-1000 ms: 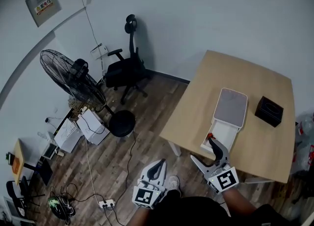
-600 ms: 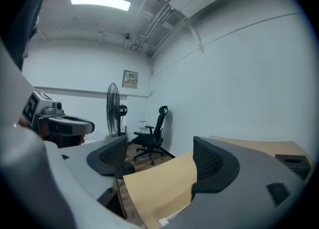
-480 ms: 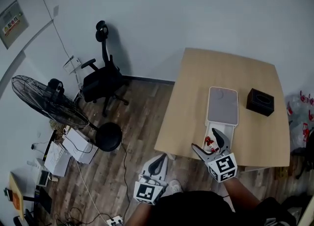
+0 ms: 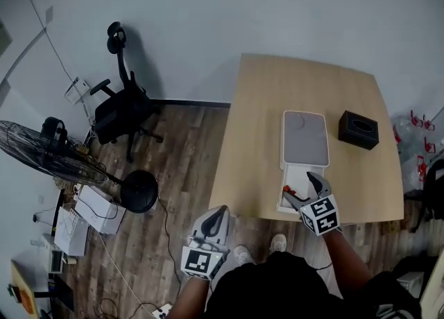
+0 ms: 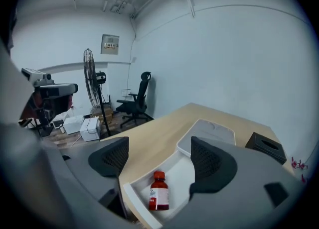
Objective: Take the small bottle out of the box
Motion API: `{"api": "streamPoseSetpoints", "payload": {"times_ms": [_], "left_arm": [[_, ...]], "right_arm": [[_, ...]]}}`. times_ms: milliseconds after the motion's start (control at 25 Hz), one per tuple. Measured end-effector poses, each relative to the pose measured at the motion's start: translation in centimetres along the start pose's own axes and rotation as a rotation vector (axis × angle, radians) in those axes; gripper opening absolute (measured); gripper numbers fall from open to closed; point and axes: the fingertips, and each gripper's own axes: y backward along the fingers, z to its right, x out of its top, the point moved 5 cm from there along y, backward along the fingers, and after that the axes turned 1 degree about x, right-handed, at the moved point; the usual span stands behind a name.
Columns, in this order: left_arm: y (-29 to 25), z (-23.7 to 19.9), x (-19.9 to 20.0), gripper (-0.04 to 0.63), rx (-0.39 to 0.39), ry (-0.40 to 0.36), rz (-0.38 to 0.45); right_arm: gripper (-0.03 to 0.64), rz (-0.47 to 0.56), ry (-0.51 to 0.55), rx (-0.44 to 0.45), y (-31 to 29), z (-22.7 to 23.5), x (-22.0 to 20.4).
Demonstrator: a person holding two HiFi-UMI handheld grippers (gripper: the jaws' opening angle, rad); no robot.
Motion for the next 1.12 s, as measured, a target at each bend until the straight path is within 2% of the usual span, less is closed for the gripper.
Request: {"api": "streamPoseSetpoints", "payload": {"times_ms": [280, 720, 880, 1120], "left_arm": [[-1.2, 1.1, -0.6, 0.011, 0.037, 0.036, -0.023], [-1.9, 1.2, -1.2, 0.009, 0.087, 0.028, -0.034], [-2.1, 1.0, -1.0, 0.011, 0.107, 0.047, -0.024], [-1.9, 0.8, -0.4, 0.010, 0.130, 0.061, -0.007]], "right_arm": [[0.390, -0.230, -0.010, 0.078, -2.6, 1.8, -4.8], [0.388, -0.565, 0.000, 0.180, -6.6, 3.0, -11.0], [0.388, -0.636, 0.022, 0.203, -7.9, 2.7, -12.1], [0.388, -0.738, -0.022, 0.225, -8.2, 2.4, -13.3]]}}
